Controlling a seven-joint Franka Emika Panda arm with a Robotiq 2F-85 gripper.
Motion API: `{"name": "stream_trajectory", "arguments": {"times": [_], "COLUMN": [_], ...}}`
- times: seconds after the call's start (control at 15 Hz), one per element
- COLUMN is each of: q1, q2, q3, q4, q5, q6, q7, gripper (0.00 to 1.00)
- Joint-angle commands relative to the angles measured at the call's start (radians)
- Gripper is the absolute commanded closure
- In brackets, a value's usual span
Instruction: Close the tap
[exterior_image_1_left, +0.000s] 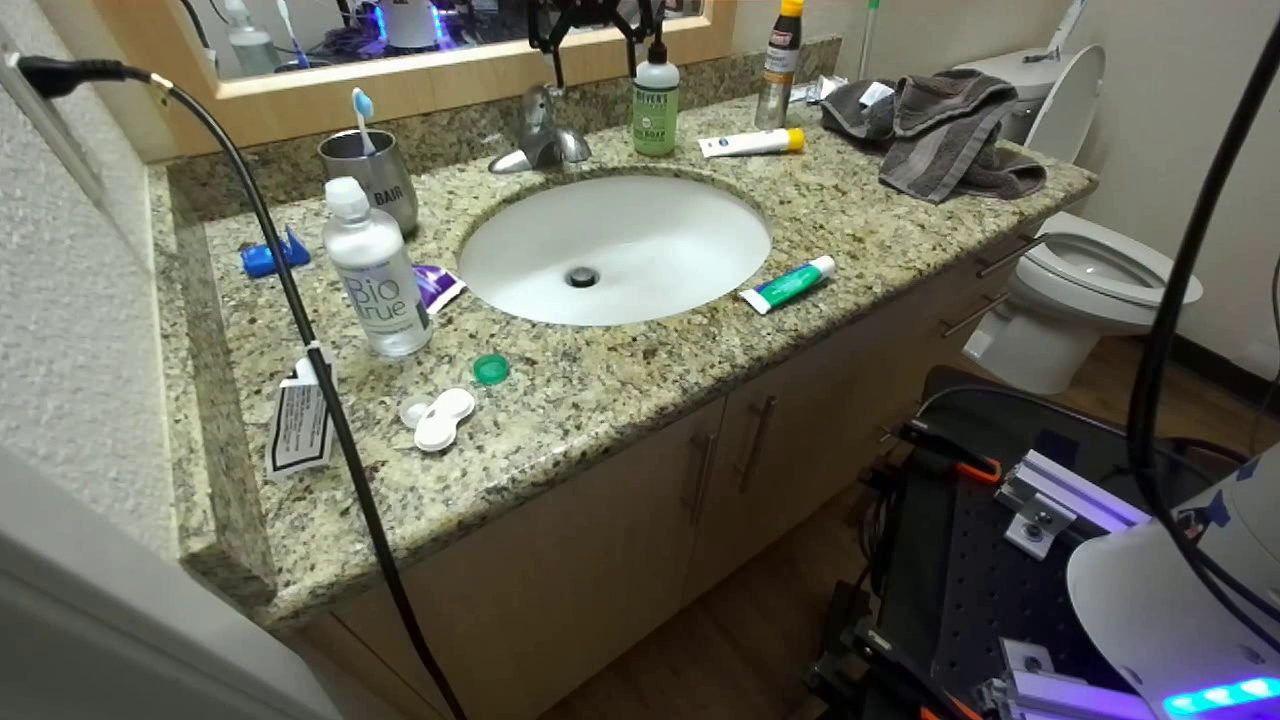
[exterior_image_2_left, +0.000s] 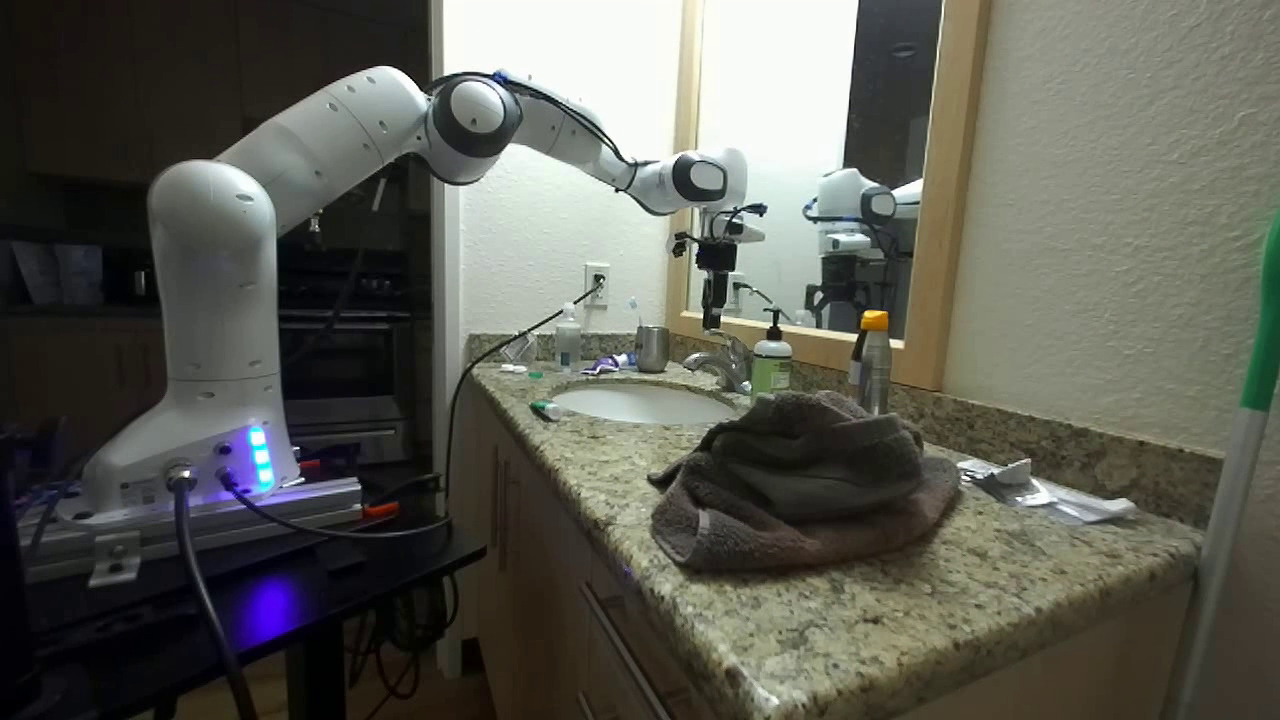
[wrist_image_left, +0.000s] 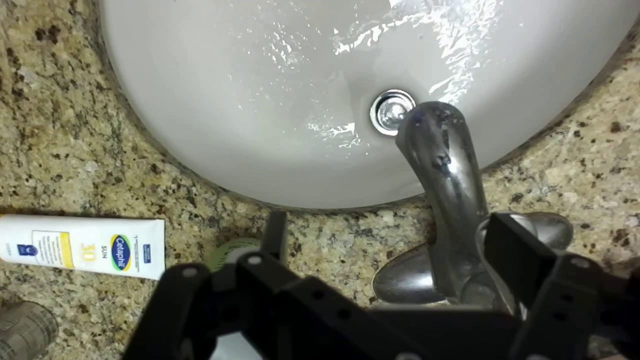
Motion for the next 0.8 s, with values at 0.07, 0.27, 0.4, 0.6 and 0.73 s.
{"name": "stream_trajectory", "arguments": {"times": [0.07,0.27,0.4,0.6,0.73], "q1": [-0.008,-0.006,-0.007,0.001,0.001], "q2": [0.016,0.031,0.042,0.027,0.027], "q3": [0.014,0.007,0.007,0.001,0.001], "q4": [0.011,0.031,0.037,0.002,0.002], "q5": [0.005,-0.001,0.002,0.000,0.000], "q6": [-0.113,-0.223,-0.257,-0.220,-0.220], "q7": [-0.042,-0.040,-0.036,-0.022,-0.021], "gripper": [0.00,0.00,0.00,0.00,0.00]}}
